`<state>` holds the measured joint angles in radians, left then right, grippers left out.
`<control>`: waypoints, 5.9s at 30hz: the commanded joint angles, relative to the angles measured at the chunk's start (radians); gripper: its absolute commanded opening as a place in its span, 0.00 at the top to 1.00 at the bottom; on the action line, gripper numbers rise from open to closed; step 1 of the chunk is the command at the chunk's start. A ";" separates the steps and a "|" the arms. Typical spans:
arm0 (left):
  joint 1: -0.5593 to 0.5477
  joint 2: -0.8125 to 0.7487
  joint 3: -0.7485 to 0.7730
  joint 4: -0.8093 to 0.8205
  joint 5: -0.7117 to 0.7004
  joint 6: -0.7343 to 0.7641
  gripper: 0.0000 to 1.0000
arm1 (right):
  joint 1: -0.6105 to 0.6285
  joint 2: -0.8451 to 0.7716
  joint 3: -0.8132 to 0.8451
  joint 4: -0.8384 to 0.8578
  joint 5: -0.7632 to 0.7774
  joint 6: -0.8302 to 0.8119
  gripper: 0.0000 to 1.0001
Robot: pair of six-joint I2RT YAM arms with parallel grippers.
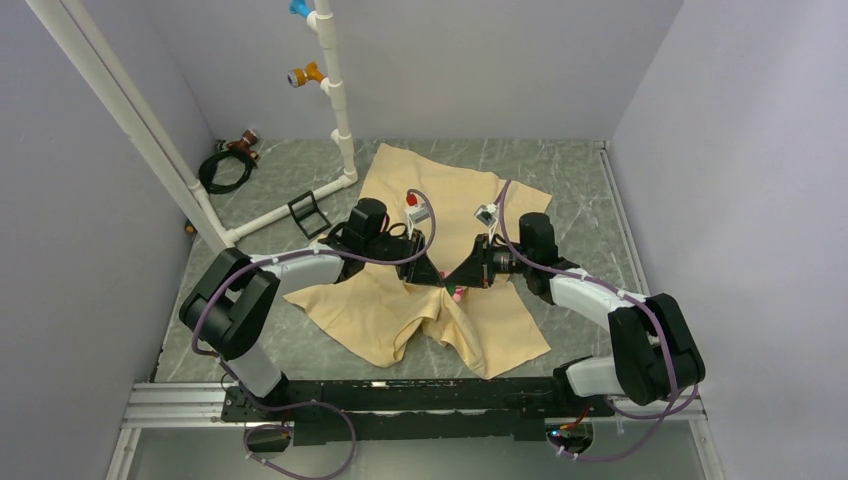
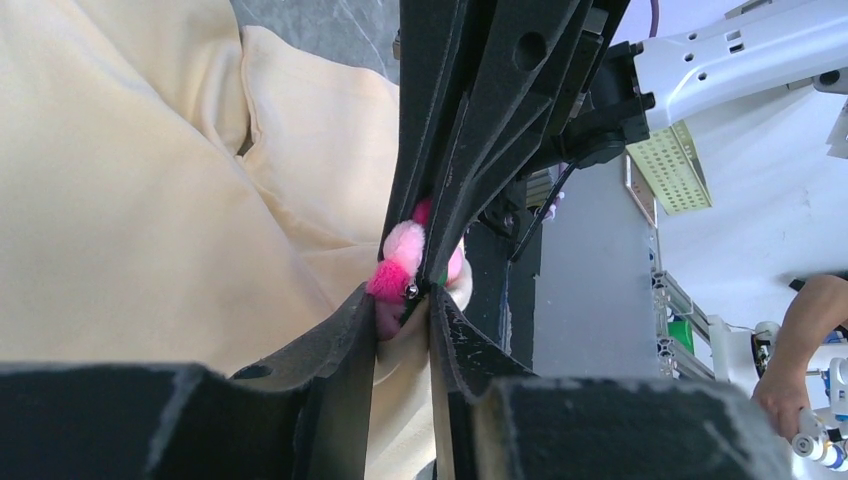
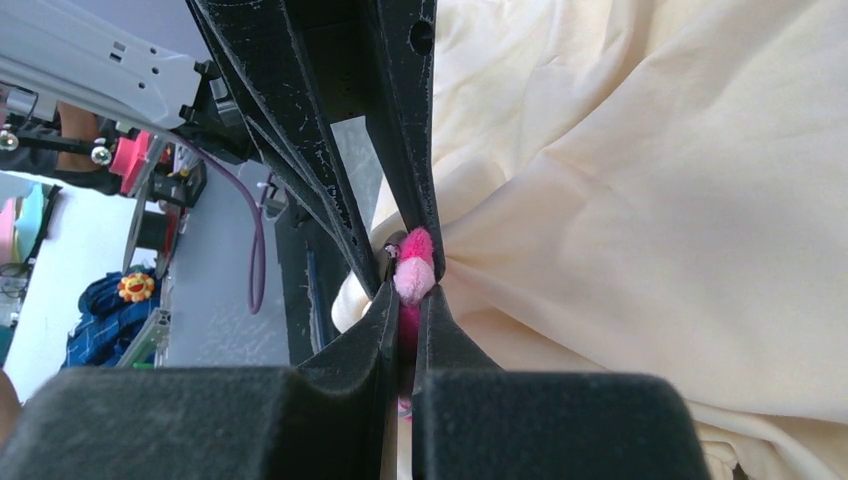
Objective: Remove the brooch from the garment
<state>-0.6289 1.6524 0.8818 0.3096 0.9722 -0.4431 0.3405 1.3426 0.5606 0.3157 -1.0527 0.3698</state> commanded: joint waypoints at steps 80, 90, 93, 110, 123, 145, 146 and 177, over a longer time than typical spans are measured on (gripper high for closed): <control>0.011 -0.127 0.021 -0.294 0.002 0.477 1.00 | -0.070 -0.076 0.082 -0.325 0.192 -0.360 1.00; 0.026 -0.130 -0.004 -0.296 0.001 0.489 1.00 | -0.109 -0.089 0.142 -0.401 0.213 -0.405 1.00; 0.031 -0.137 -0.015 -0.292 0.001 0.492 1.00 | -0.126 -0.090 0.163 -0.408 0.212 -0.407 1.00; 0.105 -0.274 -0.091 -0.121 0.083 0.452 0.38 | -0.173 -0.055 0.158 0.027 -0.121 0.142 1.00; 0.018 -0.248 -0.153 0.430 0.269 -0.036 0.51 | -0.172 0.020 0.046 0.484 -0.170 0.598 1.00; -0.031 -0.163 -0.062 0.536 0.192 -0.143 0.44 | -0.161 -0.002 0.025 0.435 -0.149 0.550 1.00; -0.033 -0.158 -0.055 0.535 0.184 -0.144 0.43 | -0.160 -0.003 0.024 0.435 -0.150 0.550 1.00; 0.035 -0.128 0.018 0.535 0.134 -0.214 0.34 | -0.138 0.098 0.007 0.453 -0.146 0.614 1.00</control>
<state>-0.6155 1.5494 0.8738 0.7826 1.0760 -0.6228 0.2028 1.4158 0.5728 0.7132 -1.2053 0.9585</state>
